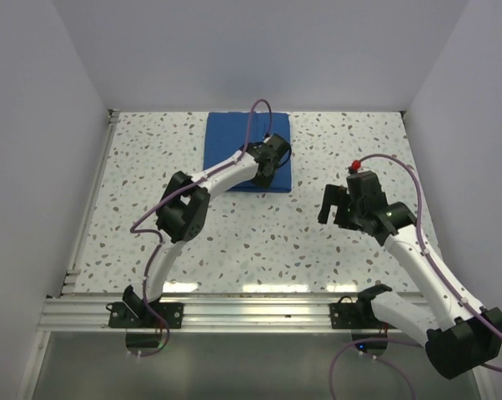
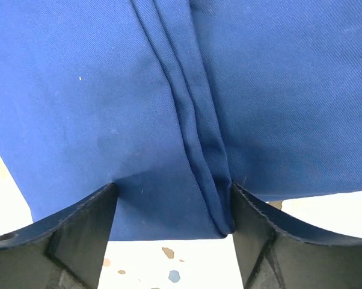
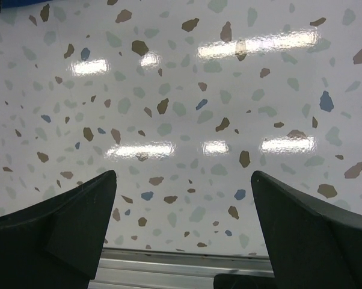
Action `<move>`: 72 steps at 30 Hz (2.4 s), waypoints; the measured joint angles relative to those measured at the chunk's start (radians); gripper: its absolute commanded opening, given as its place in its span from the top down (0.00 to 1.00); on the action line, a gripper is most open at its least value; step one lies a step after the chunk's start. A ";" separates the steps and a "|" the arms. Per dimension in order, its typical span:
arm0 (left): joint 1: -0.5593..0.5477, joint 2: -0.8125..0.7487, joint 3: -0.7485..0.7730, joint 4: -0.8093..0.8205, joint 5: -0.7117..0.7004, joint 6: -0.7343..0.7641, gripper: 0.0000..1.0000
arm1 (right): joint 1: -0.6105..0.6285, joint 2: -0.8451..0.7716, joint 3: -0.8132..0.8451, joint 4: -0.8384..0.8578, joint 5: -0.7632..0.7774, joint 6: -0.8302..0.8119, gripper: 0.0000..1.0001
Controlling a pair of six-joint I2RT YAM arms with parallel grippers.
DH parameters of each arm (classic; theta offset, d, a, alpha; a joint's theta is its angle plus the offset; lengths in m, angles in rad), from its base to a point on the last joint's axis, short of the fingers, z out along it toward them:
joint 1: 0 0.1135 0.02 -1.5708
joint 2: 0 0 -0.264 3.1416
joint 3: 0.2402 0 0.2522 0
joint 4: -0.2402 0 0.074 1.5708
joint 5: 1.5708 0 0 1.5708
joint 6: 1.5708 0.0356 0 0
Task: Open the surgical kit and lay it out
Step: Open the surgical kit at the center of the board.
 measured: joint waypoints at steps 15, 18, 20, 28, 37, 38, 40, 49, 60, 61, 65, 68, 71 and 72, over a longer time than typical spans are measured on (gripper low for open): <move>-0.003 -0.006 0.105 -0.037 -0.041 -0.001 1.00 | 0.000 0.093 0.031 0.023 -0.033 0.016 0.01; 0.002 -0.018 0.105 -0.042 -0.046 -0.001 1.00 | 0.000 0.115 0.050 0.028 -0.035 0.015 0.02; 0.011 -0.036 0.105 -0.043 -0.045 -0.004 1.00 | 0.000 0.137 0.072 0.032 -0.048 0.010 0.02; 0.214 -0.253 -0.023 0.011 0.010 -0.068 1.00 | 0.000 0.332 0.287 0.077 -0.116 -0.014 0.02; 0.541 -0.494 -0.414 0.092 0.002 -0.128 0.01 | 0.041 0.721 0.681 0.055 -0.165 -0.017 0.02; 0.549 -0.502 -0.459 0.104 0.002 -0.135 0.01 | 0.055 0.769 0.739 0.030 -0.161 -0.024 0.02; 0.552 -0.507 -0.533 0.108 0.007 -0.148 0.01 | 0.098 0.898 0.900 -0.007 -0.152 -0.042 0.02; 0.552 -0.507 -0.625 0.126 0.056 -0.158 0.01 | 0.281 1.312 1.469 -0.136 -0.115 -0.067 0.02; 0.554 -0.507 -0.660 0.178 0.119 -0.154 0.00 | 0.412 1.529 1.595 -0.144 0.031 -0.080 0.08; 0.556 -0.507 -0.664 0.183 0.129 -0.154 0.01 | 0.417 1.545 1.595 -0.144 0.045 -0.083 0.08; 0.567 -0.507 -0.684 0.196 0.181 -0.155 0.01 | 0.423 1.625 1.627 -0.144 0.111 -0.108 0.12; 0.571 -0.507 -0.695 0.201 0.211 -0.156 0.01 | 0.421 1.669 1.655 -0.142 0.148 -0.122 0.18; 0.571 -0.506 -0.699 0.204 0.233 -0.157 0.02 | 0.420 1.670 1.665 -0.142 0.166 -0.129 0.26; 0.571 -0.505 -0.700 0.204 0.238 -0.158 0.02 | 0.418 1.670 1.665 -0.142 0.171 -0.129 0.36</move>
